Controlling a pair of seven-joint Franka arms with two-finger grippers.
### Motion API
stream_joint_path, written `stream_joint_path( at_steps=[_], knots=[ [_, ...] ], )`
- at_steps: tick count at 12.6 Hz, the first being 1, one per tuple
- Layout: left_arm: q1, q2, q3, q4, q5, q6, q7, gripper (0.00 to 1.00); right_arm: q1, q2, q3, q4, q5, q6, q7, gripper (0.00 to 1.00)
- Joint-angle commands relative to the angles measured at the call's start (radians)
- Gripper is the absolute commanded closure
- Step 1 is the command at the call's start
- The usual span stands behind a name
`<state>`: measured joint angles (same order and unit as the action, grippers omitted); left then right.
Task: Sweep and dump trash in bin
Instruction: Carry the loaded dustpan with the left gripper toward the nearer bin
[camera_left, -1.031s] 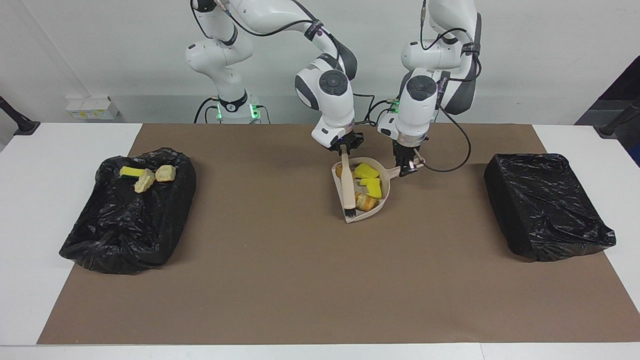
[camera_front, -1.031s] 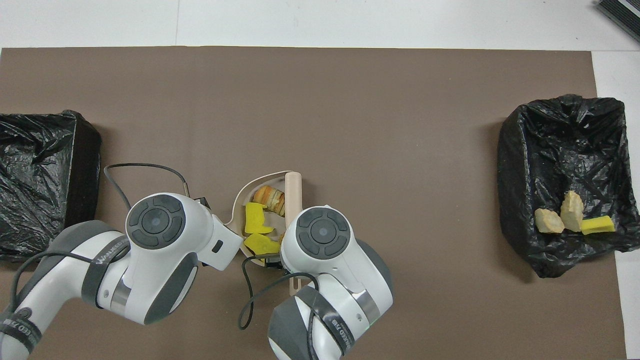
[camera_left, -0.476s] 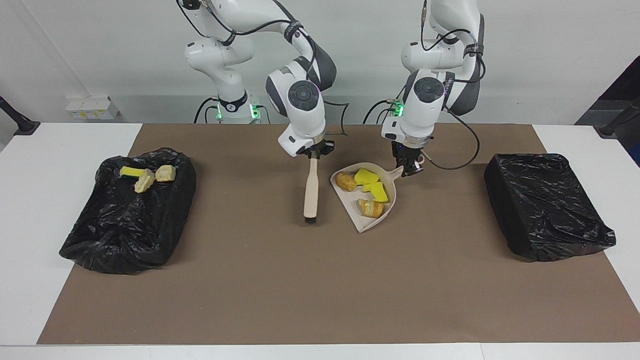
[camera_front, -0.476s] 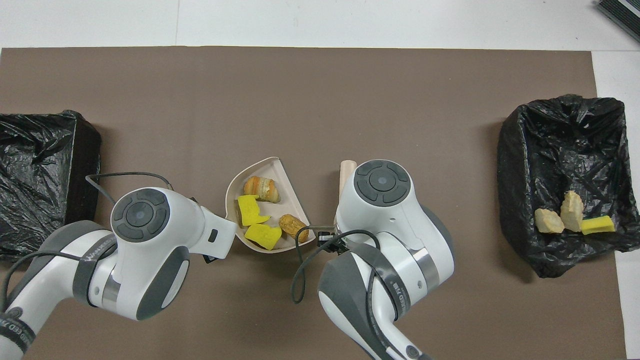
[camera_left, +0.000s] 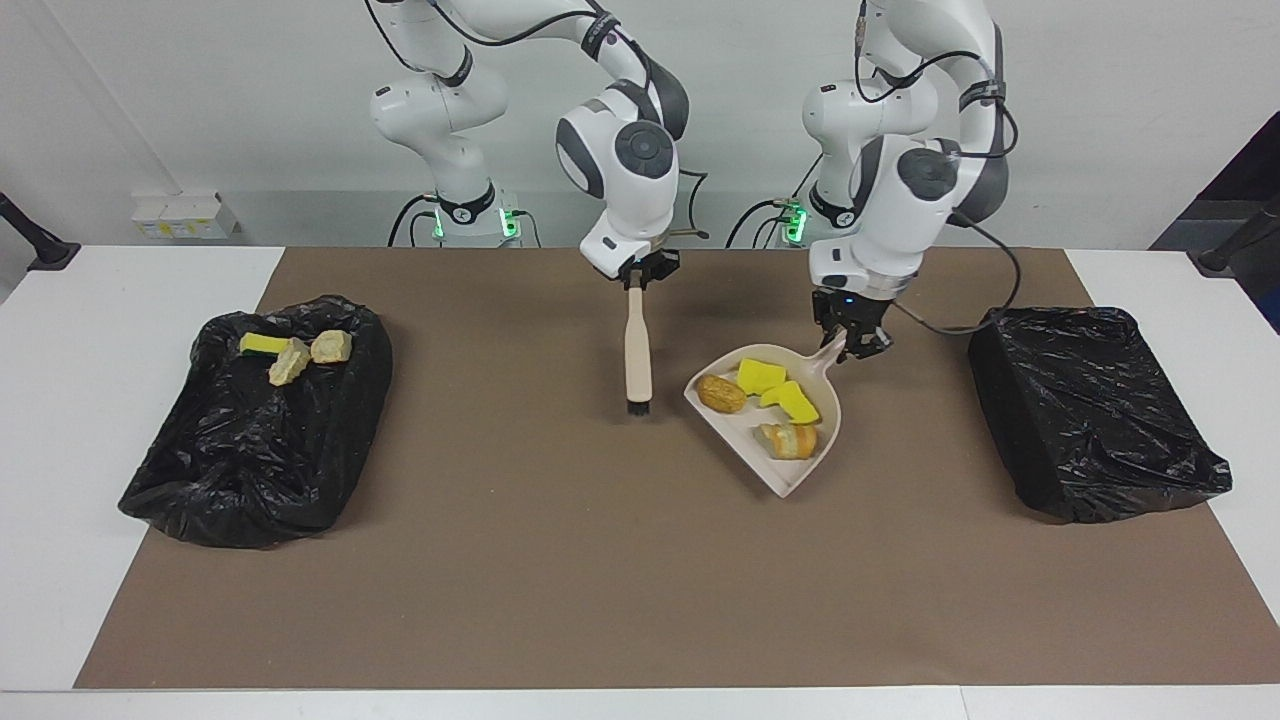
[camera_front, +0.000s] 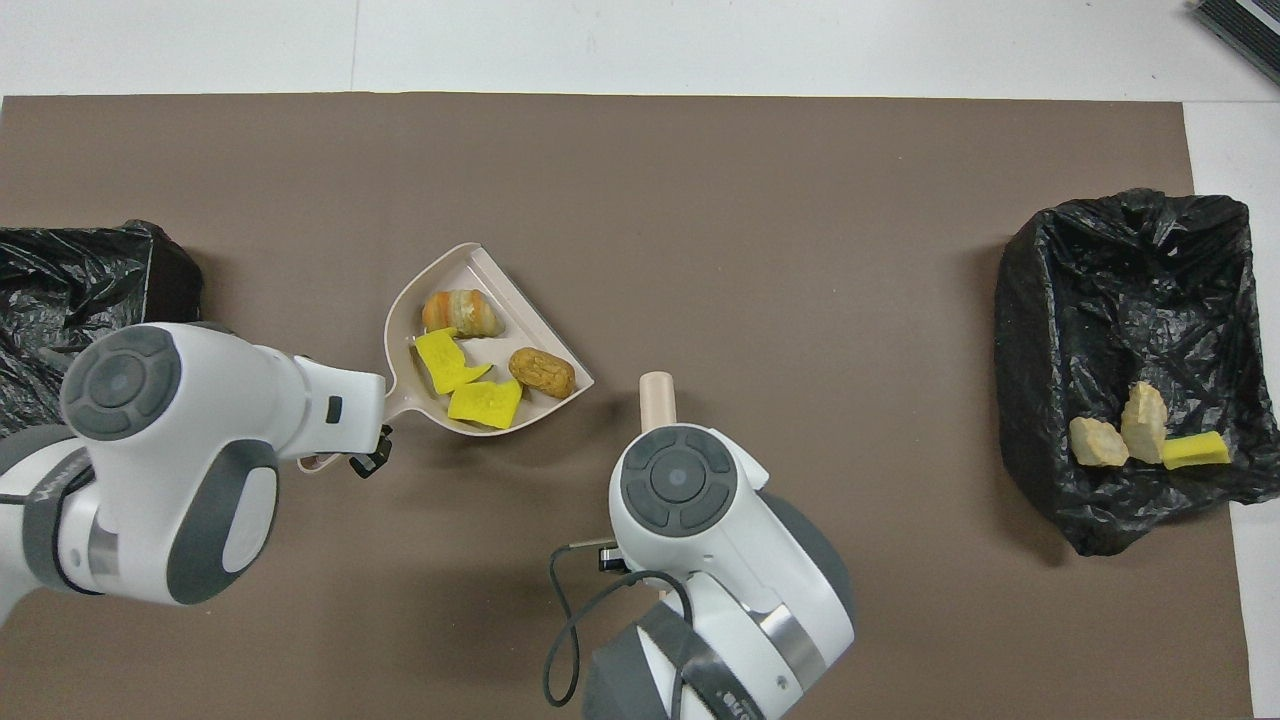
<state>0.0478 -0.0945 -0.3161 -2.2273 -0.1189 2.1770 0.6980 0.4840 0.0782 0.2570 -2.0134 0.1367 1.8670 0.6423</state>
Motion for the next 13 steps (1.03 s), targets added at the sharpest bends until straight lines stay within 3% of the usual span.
stream_joint_path(
  at_steps=[1, 4, 7, 8, 9, 13],
  knots=[
    [0.003, -0.057, 0.081, 0.003, -0.034, 0.007, -0.035, 1.0, 0.08, -0.029, 0.004, -0.05, 0.017, 0.047, 0.071, 1.0],
    [0.003, -0.068, 0.185, 0.095, -0.034, -0.069, -0.197, 1.0, 0.141, -0.018, 0.004, -0.105, 0.018, 0.131, 0.144, 1.0],
    [0.007, -0.059, 0.314, 0.176, -0.016, -0.184, -0.212, 1.0, 0.192, -0.008, 0.004, -0.145, 0.02, 0.153, 0.201, 1.0],
    [0.007, -0.054, 0.374, 0.192, 0.001, -0.204, -0.206, 1.0, 0.186, -0.005, 0.004, -0.143, 0.021, 0.14, 0.198, 0.82],
    [0.007, -0.05, 0.415, 0.204, 0.037, -0.204, -0.181, 1.0, 0.186, -0.003, 0.004, -0.137, 0.023, 0.138, 0.189, 0.01],
    [0.009, 0.008, 0.596, 0.257, 0.201, -0.146, 0.088, 1.0, 0.153, -0.006, 0.002, -0.041, 0.024, 0.113, 0.18, 0.0]
  ],
)
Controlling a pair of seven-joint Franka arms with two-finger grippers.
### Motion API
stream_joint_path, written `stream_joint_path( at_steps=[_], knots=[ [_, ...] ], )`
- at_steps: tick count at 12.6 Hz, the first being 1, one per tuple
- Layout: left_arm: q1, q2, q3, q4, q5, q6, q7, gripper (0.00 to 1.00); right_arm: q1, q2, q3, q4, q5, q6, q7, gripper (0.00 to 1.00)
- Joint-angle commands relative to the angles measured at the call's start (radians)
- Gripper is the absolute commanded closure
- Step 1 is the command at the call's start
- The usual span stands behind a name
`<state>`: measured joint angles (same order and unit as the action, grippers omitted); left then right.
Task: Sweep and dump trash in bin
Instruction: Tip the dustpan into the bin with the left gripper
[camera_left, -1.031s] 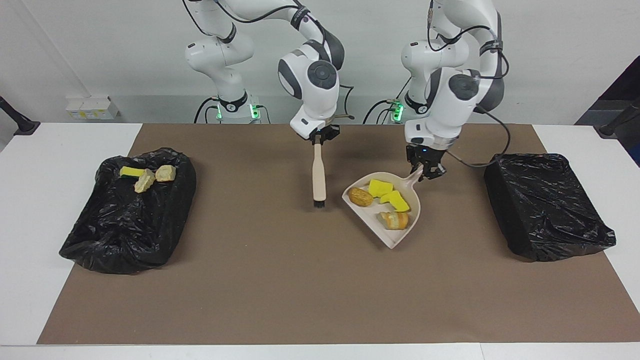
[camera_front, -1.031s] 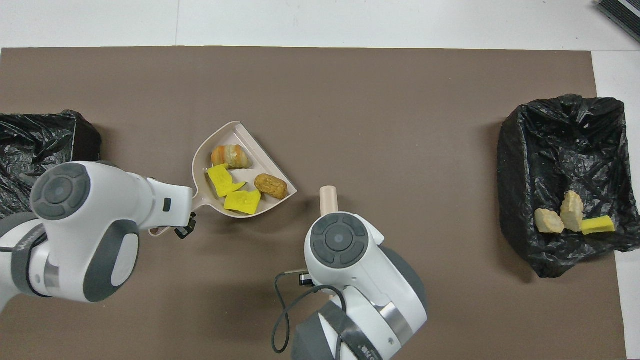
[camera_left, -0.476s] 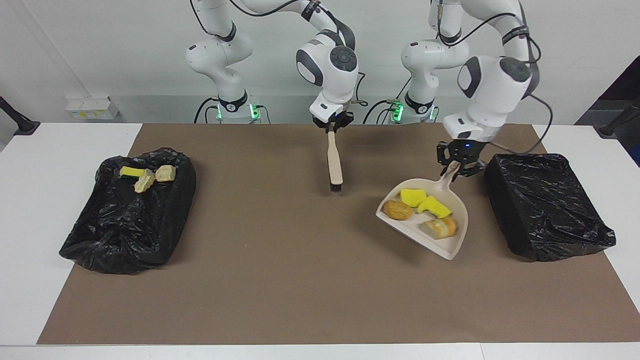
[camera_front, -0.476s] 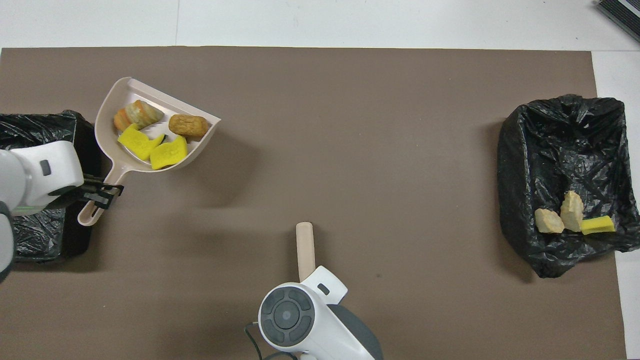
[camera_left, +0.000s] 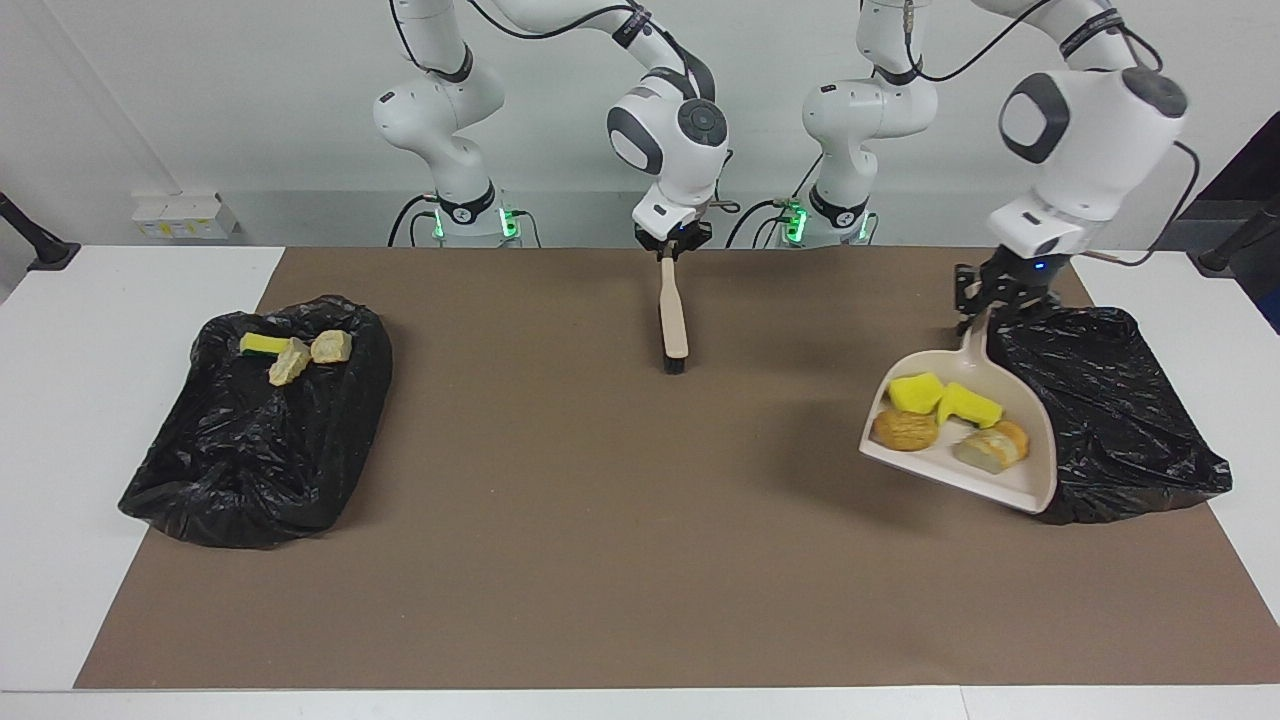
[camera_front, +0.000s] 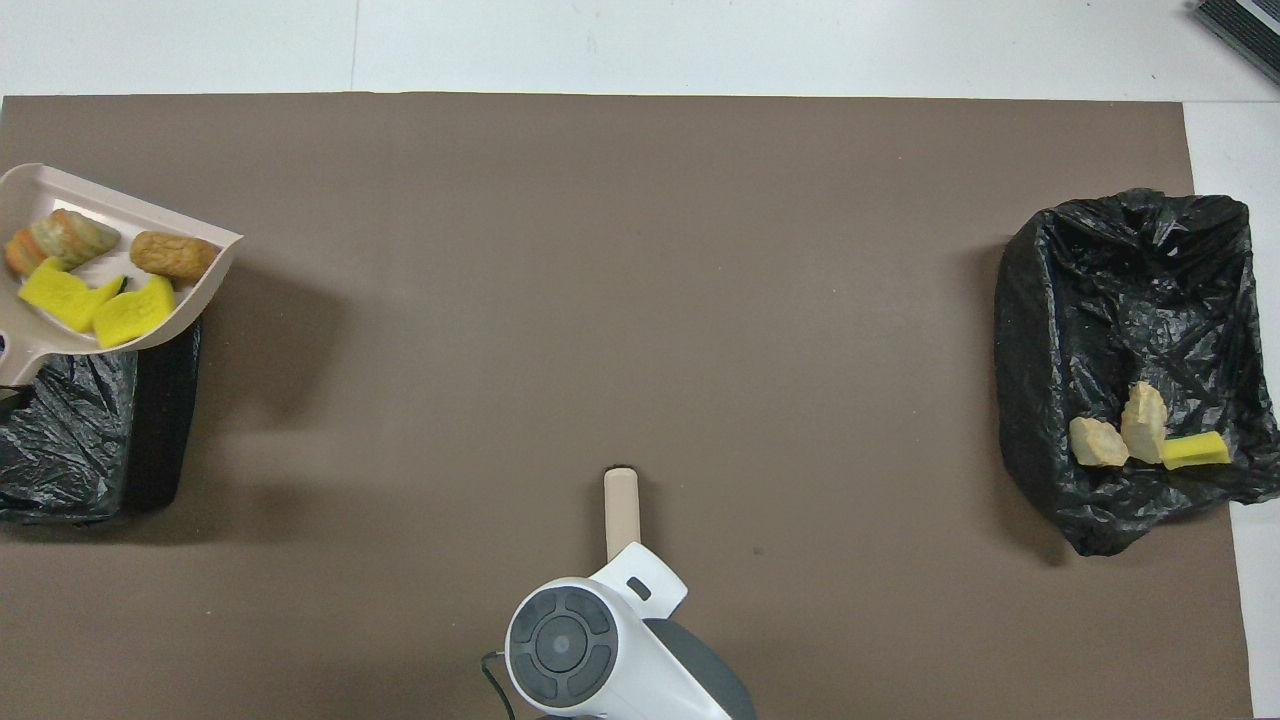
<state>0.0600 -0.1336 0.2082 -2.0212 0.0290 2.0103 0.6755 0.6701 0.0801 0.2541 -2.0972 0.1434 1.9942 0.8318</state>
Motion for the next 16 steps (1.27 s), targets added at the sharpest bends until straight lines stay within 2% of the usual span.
stream_joint_path(
  at_steps=[1, 3, 4, 7, 8, 10, 12, 14, 16],
  knots=[
    [-0.003, 0.07, 0.124, 0.074, 0.108, 0.031, 0.216, 1.0, -0.061, -0.011, 0.005, 0.083, 0.016, -0.056, -0.011, 0.0],
    [-0.002, 0.106, 0.189, 0.139, 0.202, 0.015, 0.426, 1.0, -0.124, -0.013, 0.001, 0.19, 0.018, -0.173, -0.064, 0.0],
    [-0.002, 0.107, 0.191, 0.139, 0.263, 0.016, 0.462, 1.0, -0.159, -0.016, 0.0, 0.233, 0.016, -0.216, -0.115, 0.0],
    [-0.022, 0.117, 0.186, 0.147, 0.584, -0.005, 0.464, 1.0, -0.269, -0.008, -0.004, 0.347, -0.007, -0.278, -0.288, 0.0],
    [-0.029, 0.117, 0.178, 0.148, 0.639, -0.031, 0.466, 1.0, -0.309, -0.008, -0.004, 0.356, -0.016, -0.27, -0.331, 0.0],
    [-0.061, 0.118, 0.154, 0.176, 0.744, -0.126, 0.466, 1.0, -0.406, -0.014, -0.004, 0.428, -0.065, -0.284, -0.399, 0.0],
    [-0.062, 0.118, 0.087, 0.205, 0.793, -0.214, 0.472, 1.0, -0.493, -0.016, -0.006, 0.471, -0.076, -0.29, -0.52, 0.0],
    [-0.063, 0.12, 0.018, 0.232, 0.857, -0.301, 0.475, 1.0, -0.553, -0.019, -0.016, 0.505, -0.132, -0.333, -0.624, 0.0],
    [-0.069, 0.121, -0.009, 0.246, 0.897, -0.328, 0.472, 1.0, -0.613, -0.022, -0.022, 0.534, -0.179, -0.406, -0.695, 0.0]
  ],
)
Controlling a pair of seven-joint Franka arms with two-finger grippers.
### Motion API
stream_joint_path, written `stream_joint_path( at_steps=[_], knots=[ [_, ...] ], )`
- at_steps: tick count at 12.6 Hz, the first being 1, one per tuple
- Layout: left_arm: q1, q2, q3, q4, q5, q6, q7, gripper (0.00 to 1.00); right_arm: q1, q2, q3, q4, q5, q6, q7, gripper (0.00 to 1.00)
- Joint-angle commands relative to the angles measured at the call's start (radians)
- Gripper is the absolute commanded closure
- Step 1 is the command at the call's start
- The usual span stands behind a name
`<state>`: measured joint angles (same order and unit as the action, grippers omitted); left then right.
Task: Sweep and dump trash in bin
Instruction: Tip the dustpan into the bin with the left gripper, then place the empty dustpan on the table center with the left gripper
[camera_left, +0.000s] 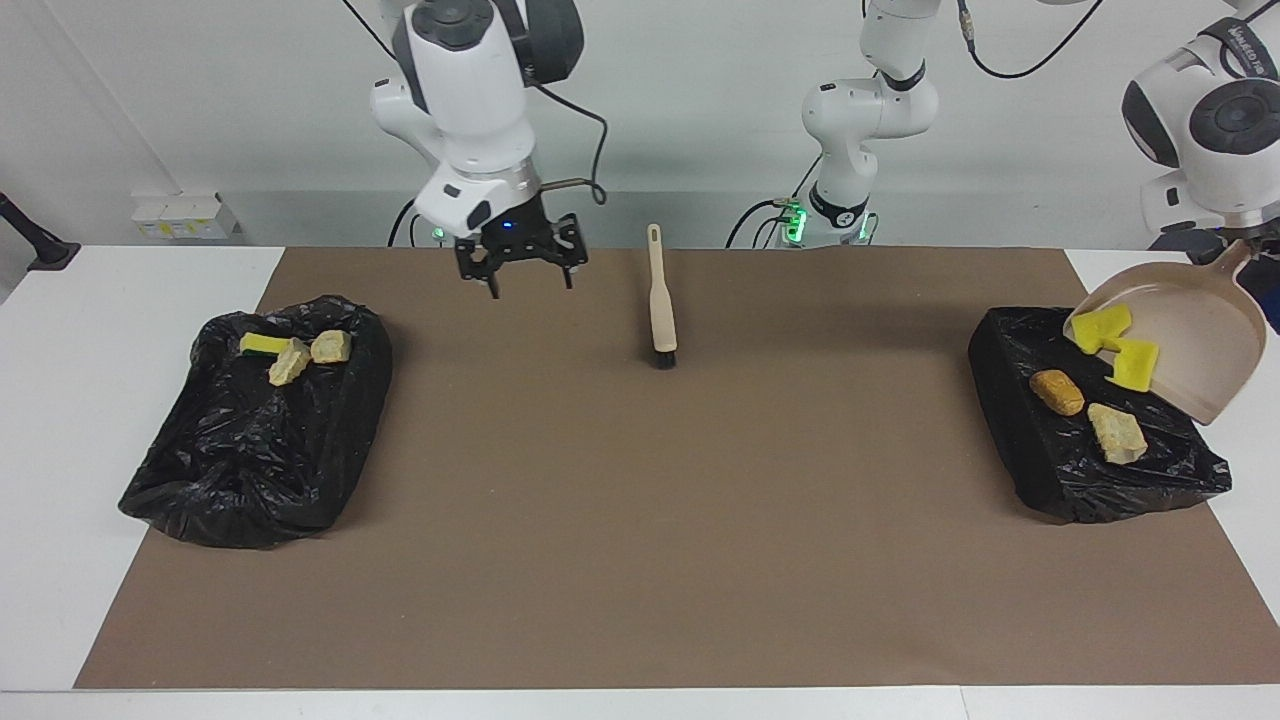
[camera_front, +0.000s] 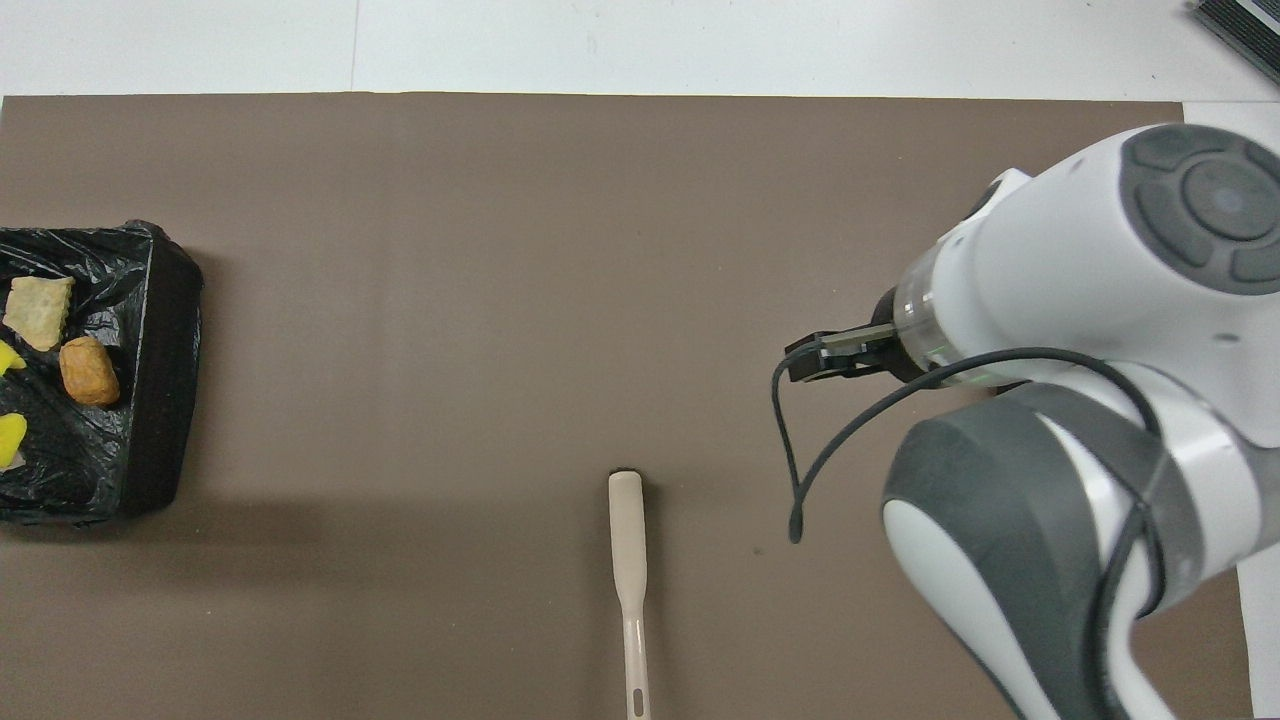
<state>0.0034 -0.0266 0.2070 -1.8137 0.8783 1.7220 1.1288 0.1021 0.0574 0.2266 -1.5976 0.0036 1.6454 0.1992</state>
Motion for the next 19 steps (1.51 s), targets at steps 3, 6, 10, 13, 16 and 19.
stream_joint_path(
  at_steps=[3, 6, 10, 13, 16, 19],
  knots=[
    [-0.019, 0.025, -0.04, 0.069, 0.123, -0.044, 0.025, 1.0, -0.128, -0.001, -0.016, 0.036, -0.062, -0.073, -0.22, 0.0],
    [-0.014, 0.072, -0.098, 0.19, 0.122, -0.064, 0.066, 1.0, -0.179, -0.001, -0.053, 0.042, -0.06, -0.073, -0.227, 0.0],
    [-0.01, 0.083, -0.118, 0.215, -0.323, -0.042, -0.106, 1.0, -0.182, -0.005, -0.141, 0.111, -0.037, -0.122, -0.219, 0.0],
    [-0.019, 0.051, -0.138, 0.154, -0.509, -0.056, -0.332, 1.0, -0.168, -0.053, -0.133, 0.051, -0.039, -0.131, -0.222, 0.0],
    [-0.019, 0.042, -0.288, 0.076, -0.677, -0.045, -0.764, 1.0, -0.173, -0.051, -0.133, 0.054, -0.039, -0.125, -0.219, 0.0],
    [-0.02, 0.062, -0.484, 0.015, -0.803, 0.109, -1.206, 1.0, -0.182, -0.05, -0.138, 0.054, -0.043, -0.125, -0.219, 0.0]
  ],
)
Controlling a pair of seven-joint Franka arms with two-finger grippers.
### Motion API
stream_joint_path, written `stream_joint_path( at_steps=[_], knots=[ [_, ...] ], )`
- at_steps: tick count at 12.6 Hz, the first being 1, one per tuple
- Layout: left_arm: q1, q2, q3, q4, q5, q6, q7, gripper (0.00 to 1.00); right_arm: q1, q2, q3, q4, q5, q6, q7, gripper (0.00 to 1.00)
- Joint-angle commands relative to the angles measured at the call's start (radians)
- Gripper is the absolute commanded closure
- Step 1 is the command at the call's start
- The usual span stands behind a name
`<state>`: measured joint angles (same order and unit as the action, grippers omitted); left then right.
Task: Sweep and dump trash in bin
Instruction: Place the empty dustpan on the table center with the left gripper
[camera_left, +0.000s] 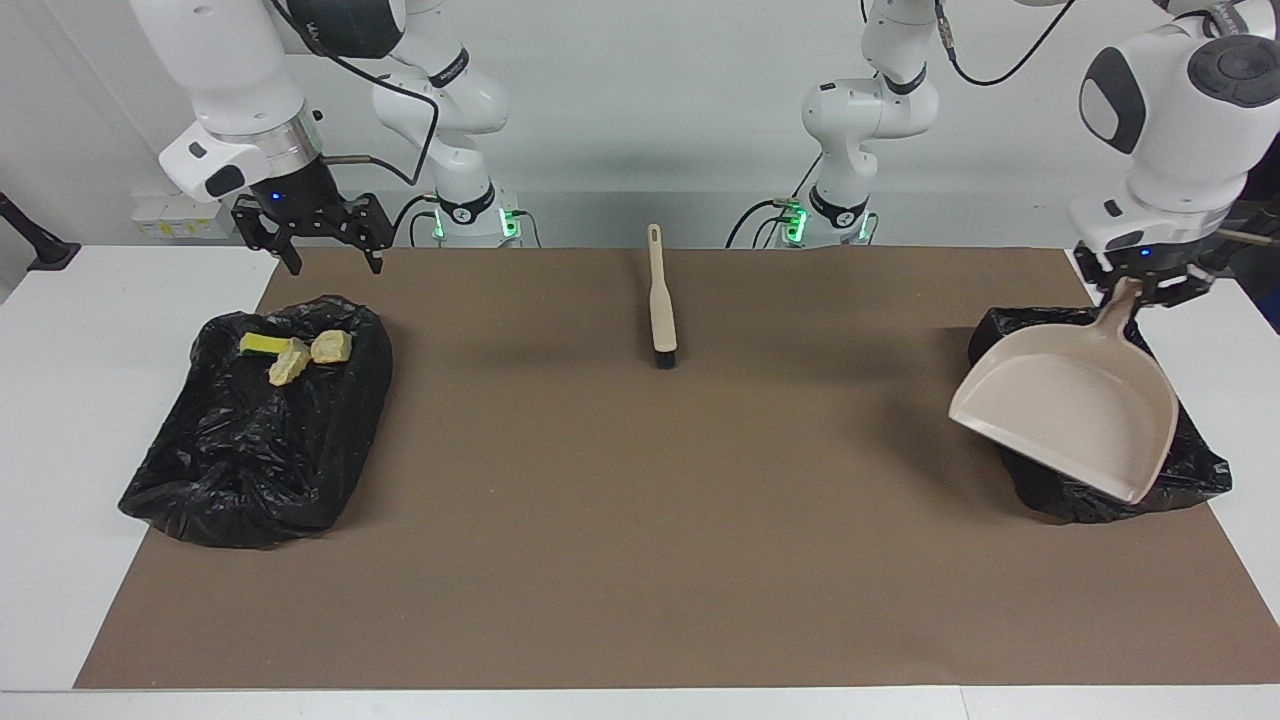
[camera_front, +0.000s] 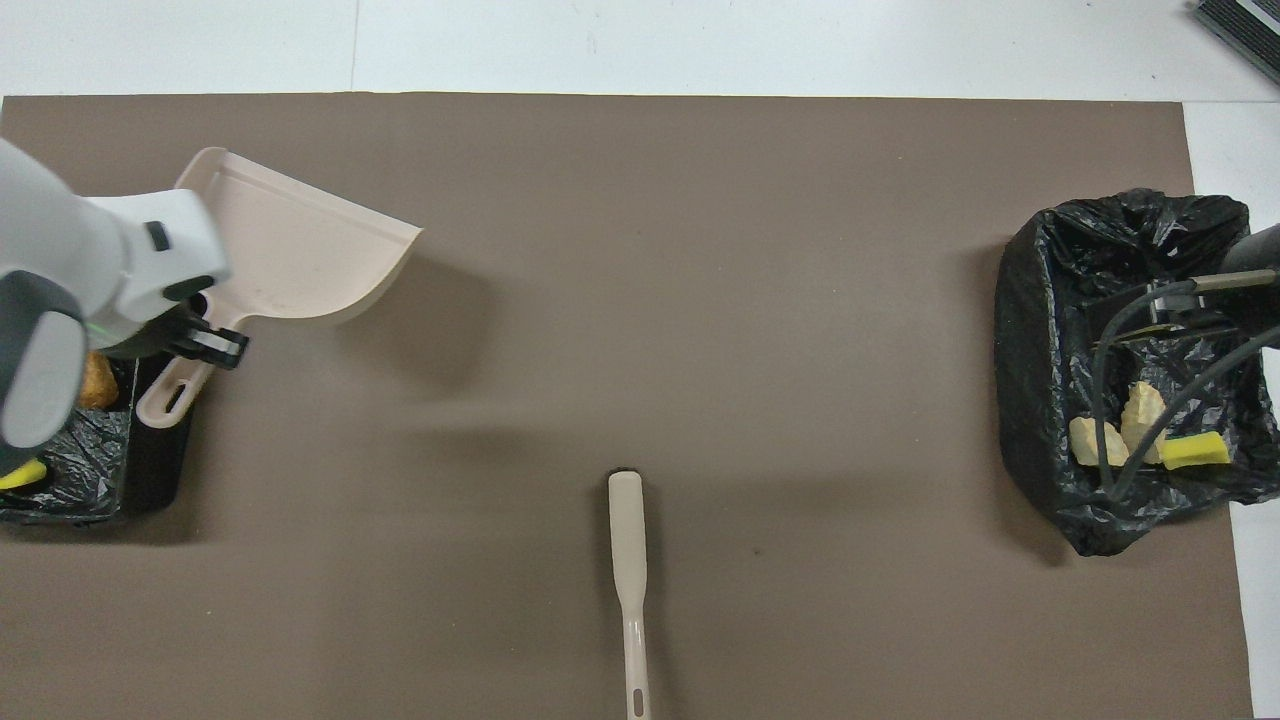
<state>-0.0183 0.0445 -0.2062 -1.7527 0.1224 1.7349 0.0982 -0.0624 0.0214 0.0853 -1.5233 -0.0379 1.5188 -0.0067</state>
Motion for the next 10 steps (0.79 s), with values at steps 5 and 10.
stream_joint_path(
  at_steps=[5, 10],
  knots=[
    [-0.026, 0.145, -0.315, -0.088, -0.061, 0.417, -0.665, 1.0, -0.014, -0.015, 0.004, -0.02, 0.001, 0.001, -0.013, 0.0],
    [-0.095, 0.279, -0.369, -0.056, 0.103, 0.518, -0.781, 1.0, -0.016, -0.014, 0.004, -0.02, 0.001, 0.003, -0.013, 0.0]
  ],
)
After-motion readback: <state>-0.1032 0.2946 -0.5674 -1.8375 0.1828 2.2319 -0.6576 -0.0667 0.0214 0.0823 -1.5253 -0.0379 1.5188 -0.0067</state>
